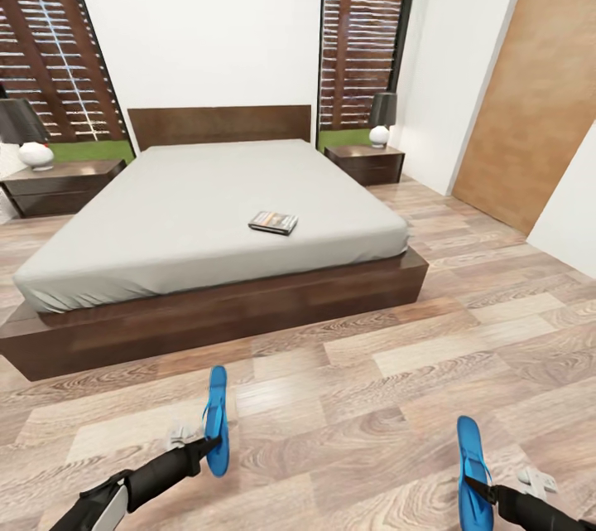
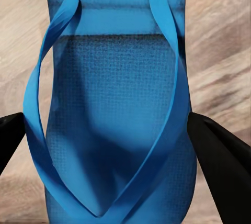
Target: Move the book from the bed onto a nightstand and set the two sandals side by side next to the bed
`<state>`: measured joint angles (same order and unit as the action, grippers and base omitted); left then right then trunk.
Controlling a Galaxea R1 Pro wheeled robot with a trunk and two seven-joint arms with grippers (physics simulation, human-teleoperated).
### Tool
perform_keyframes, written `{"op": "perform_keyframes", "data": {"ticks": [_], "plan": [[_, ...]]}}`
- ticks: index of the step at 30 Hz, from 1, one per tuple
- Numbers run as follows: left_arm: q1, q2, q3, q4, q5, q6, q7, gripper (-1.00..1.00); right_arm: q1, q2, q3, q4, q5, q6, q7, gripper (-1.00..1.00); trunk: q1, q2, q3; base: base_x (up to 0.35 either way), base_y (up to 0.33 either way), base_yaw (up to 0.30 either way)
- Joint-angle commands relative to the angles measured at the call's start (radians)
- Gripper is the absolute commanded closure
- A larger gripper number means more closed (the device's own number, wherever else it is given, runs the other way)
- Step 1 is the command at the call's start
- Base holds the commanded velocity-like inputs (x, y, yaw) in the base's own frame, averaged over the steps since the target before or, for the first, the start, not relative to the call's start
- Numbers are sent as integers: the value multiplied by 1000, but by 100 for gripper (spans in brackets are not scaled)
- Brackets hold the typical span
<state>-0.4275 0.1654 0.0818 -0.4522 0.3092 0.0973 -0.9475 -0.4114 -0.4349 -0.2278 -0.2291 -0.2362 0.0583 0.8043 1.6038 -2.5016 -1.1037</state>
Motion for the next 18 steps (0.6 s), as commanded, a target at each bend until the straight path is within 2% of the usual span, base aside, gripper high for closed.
{"op": "perform_keyframes", "data": {"ticks": [1,4,8,13,18], "plan": [[-1,-5,-1,6,-2,7,-4,100,-1,0,-1,0,-1,6,4,100,-1,0,3,0,0,0],[-1,-15,-5,15,-20,7,-3,100,-1,0,-1,2,8,6,5,100,-2,1,15,0,0,0],[-1,-17,-6,20,-25,7,-3,100,-1,-1,-1,3,9,2,5,100,-4,2,30,0,0,0],[-1,-18,-7,76,-28,-49,-3,100,-1,5,-2,4,3,-41,-7,100,-23,37,46,0,0,0],[-1,-19,-11,81,-31,-58,-1,100,-1,8,-4,3,2,-40,-35,100,-42,72,62,0,0,0]]}}
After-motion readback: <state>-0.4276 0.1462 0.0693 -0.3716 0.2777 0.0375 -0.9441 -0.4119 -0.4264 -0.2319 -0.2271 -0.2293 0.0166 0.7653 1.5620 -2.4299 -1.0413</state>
